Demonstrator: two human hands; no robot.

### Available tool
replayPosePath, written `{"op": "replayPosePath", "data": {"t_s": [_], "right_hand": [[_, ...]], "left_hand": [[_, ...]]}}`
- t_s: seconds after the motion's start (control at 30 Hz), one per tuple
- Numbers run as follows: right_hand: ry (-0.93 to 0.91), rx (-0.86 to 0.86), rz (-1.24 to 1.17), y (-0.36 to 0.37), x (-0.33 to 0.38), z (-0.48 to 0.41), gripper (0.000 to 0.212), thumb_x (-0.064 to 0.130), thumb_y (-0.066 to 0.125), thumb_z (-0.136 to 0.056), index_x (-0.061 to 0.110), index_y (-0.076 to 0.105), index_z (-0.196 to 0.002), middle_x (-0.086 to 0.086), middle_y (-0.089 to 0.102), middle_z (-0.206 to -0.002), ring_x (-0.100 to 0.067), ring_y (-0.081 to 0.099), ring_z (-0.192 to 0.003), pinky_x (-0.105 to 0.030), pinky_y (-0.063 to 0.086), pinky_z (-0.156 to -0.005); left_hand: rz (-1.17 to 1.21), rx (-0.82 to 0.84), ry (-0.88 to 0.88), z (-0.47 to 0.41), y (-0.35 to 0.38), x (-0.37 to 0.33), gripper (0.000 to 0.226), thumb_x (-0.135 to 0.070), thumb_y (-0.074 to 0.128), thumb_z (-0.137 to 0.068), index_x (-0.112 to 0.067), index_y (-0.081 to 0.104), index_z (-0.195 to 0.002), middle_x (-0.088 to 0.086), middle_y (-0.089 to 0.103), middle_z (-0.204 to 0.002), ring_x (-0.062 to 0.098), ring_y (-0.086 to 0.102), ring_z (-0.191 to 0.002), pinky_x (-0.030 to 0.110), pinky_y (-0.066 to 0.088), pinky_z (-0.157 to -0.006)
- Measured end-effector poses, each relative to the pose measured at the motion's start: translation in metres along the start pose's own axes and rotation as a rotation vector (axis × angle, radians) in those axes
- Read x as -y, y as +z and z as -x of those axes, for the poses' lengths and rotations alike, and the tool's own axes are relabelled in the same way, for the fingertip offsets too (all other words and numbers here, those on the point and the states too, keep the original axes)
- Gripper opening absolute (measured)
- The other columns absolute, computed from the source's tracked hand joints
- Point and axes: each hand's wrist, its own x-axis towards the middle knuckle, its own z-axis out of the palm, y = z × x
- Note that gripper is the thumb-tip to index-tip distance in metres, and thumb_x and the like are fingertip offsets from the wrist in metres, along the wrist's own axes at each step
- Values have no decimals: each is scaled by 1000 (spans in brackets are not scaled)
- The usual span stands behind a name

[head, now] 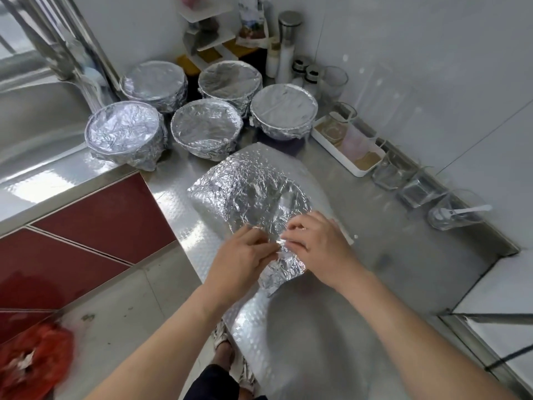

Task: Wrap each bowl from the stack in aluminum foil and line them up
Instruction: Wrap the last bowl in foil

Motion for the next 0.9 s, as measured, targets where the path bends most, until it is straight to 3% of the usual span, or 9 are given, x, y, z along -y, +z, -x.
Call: {"op": "replayPosePath", "data": {"t_s": [0.13,0.2,0.27,0.37,0.43,0.6,0.73,0.9], "right_hand": [[-72,63,-49,-3,-9,3,8,30,75,-81,25,76,-87,10,64,-90,-15,55,-84,-43,50,-71],[-106,30,-34,-3,-4,5,6,28,75,-81,23,76,-85,9,65,-86,-18,58,-79,-40,50,-67],[-109,20,-49,1,3,6,9,28,72,-82,21,76,-86,8,66,-87,-19,58,-79,-37,48,-66],[-74,34,-100,8,7,8,18,33,66,-83,21,76,-90,8,65,-91,-17,56,-82,-38,49,-68],[-77,43,-94,11,7,8,18,33,69,-81,21,75,-93,9,65,-93,-18,56,-84,-37,48,-70],[-156,-38,52,18,10,18,18,19,79,-77,17,72,-93,6,64,-96,-19,58,-86,-30,37,-74],[-172,-211,151,28,12,20,10,8,77,-80,14,69,-84,1,62,-86,-21,53,-78,-31,34,-73],[-121,-276,200,41,27,21,19,5,76,-78,13,61,-71,-3,50,-72,-23,43,-70,-33,32,-71]], "left_hand": [[-8,16,11,2,-9,9,15,-19,69,-87,-20,77,-99,-3,65,-86,19,57,-78,27,49,-61],[-11,28,-12,3,-16,12,20,-9,77,-80,-19,77,-97,-4,67,-87,19,59,-82,27,51,-62],[4,27,-24,3,-21,12,16,-16,70,-84,-19,77,-98,-3,68,-91,17,59,-85,26,51,-65],[35,115,10,2,-21,10,29,-38,54,-91,-22,74,-106,-4,66,-96,18,58,-87,29,50,-70],[5,125,41,0,-18,12,32,-41,52,-92,-24,74,-107,-4,65,-95,19,57,-85,32,51,-70],[-57,44,105,-2,-12,15,27,-35,54,-93,-22,77,-100,-4,65,-89,21,56,-79,34,50,-65],[-79,-15,161,-1,-4,17,16,-23,64,-87,-20,77,-97,-4,68,-88,18,55,-79,30,46,-69],[-49,-38,159,4,-9,19,22,-18,56,-86,-17,78,-88,-4,70,-87,15,49,-86,25,44,-74]]}}
